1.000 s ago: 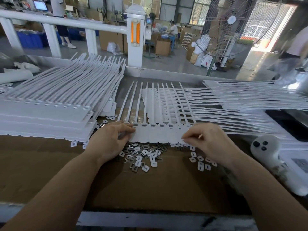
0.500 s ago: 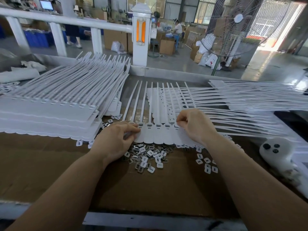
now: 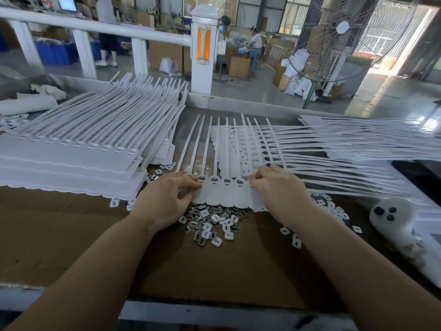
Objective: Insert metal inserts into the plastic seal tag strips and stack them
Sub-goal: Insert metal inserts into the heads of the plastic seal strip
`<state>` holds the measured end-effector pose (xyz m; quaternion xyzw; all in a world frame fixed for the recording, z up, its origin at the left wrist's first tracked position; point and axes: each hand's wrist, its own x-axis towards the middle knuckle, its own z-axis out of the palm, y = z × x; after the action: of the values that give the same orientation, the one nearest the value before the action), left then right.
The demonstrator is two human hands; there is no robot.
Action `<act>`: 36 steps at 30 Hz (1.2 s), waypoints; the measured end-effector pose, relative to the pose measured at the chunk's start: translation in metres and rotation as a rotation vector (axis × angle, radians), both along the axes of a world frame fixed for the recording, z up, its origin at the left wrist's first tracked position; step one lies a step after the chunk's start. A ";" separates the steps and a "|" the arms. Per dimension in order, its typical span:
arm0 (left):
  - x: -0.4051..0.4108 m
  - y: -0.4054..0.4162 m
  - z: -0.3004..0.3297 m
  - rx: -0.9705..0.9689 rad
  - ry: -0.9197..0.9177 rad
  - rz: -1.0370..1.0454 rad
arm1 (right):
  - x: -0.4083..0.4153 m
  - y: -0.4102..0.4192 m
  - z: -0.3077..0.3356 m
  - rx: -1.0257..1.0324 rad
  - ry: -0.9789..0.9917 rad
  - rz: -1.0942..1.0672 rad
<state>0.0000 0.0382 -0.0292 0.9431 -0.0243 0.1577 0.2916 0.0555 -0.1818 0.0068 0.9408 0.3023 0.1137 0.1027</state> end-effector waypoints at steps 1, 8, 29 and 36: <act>0.000 0.000 0.000 0.002 0.003 -0.001 | -0.001 -0.001 0.001 -0.004 0.000 -0.001; 0.000 0.000 0.000 0.009 0.011 0.002 | -0.003 -0.004 0.001 0.136 0.092 -0.013; 0.000 0.000 0.000 -0.001 0.017 0.009 | 0.001 -0.007 -0.006 0.206 0.058 0.006; 0.000 0.000 0.001 -0.009 0.021 0.015 | 0.002 -0.015 -0.001 0.564 0.195 -0.084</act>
<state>-0.0001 0.0378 -0.0286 0.9435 -0.0136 0.1503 0.2950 0.0574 -0.1972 0.0055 0.9504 0.2280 0.0979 -0.1874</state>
